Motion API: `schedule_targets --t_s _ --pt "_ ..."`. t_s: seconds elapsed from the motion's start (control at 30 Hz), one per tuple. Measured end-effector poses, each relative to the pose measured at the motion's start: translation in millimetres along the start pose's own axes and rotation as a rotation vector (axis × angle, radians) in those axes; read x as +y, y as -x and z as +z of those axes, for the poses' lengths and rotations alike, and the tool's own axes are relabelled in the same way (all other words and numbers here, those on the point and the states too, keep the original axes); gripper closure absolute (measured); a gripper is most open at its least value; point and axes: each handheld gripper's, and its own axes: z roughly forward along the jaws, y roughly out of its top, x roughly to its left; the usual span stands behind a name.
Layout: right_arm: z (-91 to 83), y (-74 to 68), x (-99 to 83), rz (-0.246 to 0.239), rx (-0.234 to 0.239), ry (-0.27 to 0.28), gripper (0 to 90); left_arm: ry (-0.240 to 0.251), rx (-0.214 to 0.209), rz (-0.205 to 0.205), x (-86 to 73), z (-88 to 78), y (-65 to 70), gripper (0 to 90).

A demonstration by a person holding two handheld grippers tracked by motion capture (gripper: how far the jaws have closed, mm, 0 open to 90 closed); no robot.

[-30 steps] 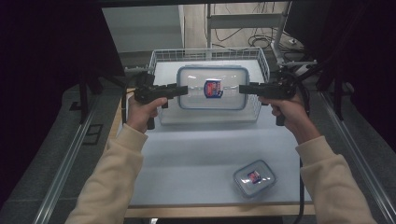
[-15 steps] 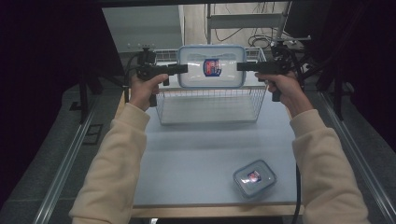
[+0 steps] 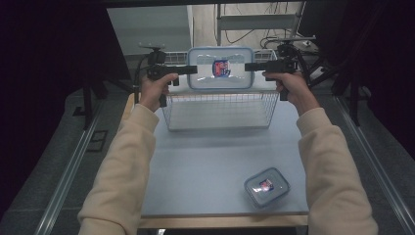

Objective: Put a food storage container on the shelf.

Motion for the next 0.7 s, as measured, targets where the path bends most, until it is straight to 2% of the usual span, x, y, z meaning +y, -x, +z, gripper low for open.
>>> schedule_targets --t_s 0.23,0.27,0.37,0.47,0.53,0.7 --pt "2.6 0.9 2.5 0.026 -0.009 0.005 48.8 0.009 -0.012 -0.036 0.9 1.4 -5.7 50.2" --pt "3.4 0.8 3.0 0.029 -0.015 0.005 48.5 0.019 -0.011 -0.053 1.3 2.3 -5.8 50.1" --pt "6.4 0.7 5.0 0.051 -0.026 0.007 47.8 0.019 0.009 -0.069 3.7 5.0 -6.9 48.5" --pt "9.4 2.6 6.6 0.081 -0.032 0.016 47.3 0.019 0.019 -0.093 6.9 7.8 -8.5 46.9" --pt "10.8 3.6 7.7 0.106 -0.040 0.018 46.8 0.030 0.019 -0.122 7.9 9.9 -10.7 46.5" --pt "16.3 5.4 7.5 0.168 -0.081 0.038 45.0 0.046 0.022 -0.173 8.8 14.9 -17.8 43.5"
